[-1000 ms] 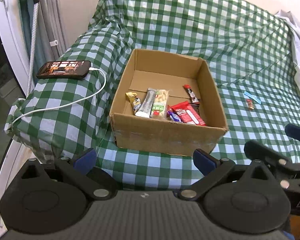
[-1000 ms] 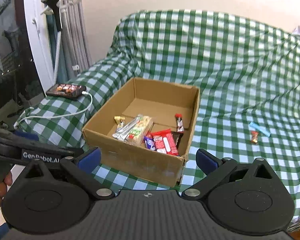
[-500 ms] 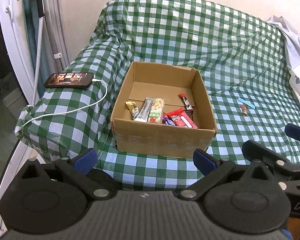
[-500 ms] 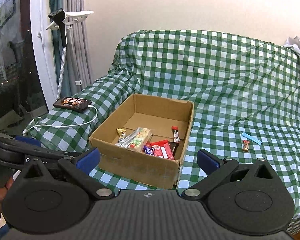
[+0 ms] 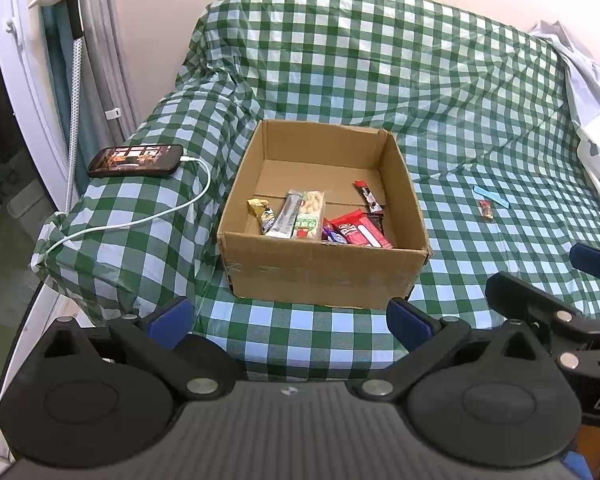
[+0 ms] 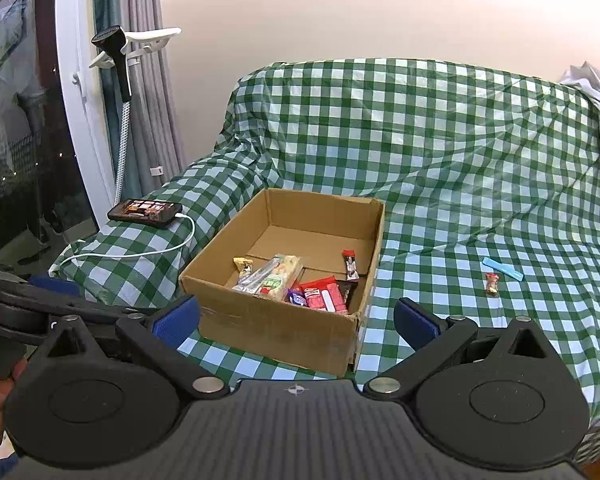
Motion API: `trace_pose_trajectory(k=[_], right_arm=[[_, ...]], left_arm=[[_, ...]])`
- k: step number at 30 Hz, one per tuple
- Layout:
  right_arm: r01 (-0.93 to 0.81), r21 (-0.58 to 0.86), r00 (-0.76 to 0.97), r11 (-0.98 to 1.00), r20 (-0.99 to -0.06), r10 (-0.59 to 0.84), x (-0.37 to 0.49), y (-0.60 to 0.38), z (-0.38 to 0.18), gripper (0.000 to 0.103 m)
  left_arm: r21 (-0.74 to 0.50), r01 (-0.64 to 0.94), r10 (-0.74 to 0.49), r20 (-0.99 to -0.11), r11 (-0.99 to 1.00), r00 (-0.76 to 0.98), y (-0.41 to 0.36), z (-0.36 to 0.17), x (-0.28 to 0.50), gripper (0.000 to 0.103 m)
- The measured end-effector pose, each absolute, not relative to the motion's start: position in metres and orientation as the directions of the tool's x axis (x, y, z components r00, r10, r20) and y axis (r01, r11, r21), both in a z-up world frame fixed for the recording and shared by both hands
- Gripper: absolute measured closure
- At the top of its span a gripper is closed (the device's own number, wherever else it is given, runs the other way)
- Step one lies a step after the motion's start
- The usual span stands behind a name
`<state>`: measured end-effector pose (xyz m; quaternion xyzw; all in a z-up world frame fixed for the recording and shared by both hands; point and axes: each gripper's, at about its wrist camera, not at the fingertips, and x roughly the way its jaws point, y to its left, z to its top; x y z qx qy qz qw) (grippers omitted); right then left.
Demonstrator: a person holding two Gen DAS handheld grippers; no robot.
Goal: Organize snacks
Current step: 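Lift both tools away from the box, then grasp the blue stick packet with the right tool while the left tool grasps the red-wrapped candy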
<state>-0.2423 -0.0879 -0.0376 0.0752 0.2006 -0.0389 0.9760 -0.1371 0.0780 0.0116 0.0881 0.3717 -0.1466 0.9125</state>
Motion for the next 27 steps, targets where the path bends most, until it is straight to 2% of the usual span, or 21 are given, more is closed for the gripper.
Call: trace_pose_trajectory(k=[15, 20, 25, 27], right_arm=[[0.192, 0.196, 0.914, 0.962, -0.392, -0.103, -0.246, -0.126, -0.051, 0.001], [0.302, 0.215, 0.89, 0.929, -0.413, -0.194, -0.247, -0.168, -0.068, 0.001], [0.416, 0.251, 0.851, 0.874, -0.447, -0.276, -0.251, -0.224, -0.086, 0.001], [0.46, 0.248, 0.831, 0.853, -0.46, -0.314, -0.251, -0.248, -0.093, 0.001]], left_arm=[[0.101, 0.374, -0.189, -0.725, 0.922, 0.662, 0.039, 0.011, -0.12, 0.0], [0.1, 0.433, -0.221, -0.745, 0.896, 0.629, -0.01, 0.01, -0.102, 0.0], [0.14, 0.525, -0.269, -0.733, 0.839, 0.625, -0.083, 0.009, -0.08, 0.0], [0.127, 0.577, -0.3, -0.753, 0.807, 0.586, -0.121, 0.004, -0.066, 0.0]])
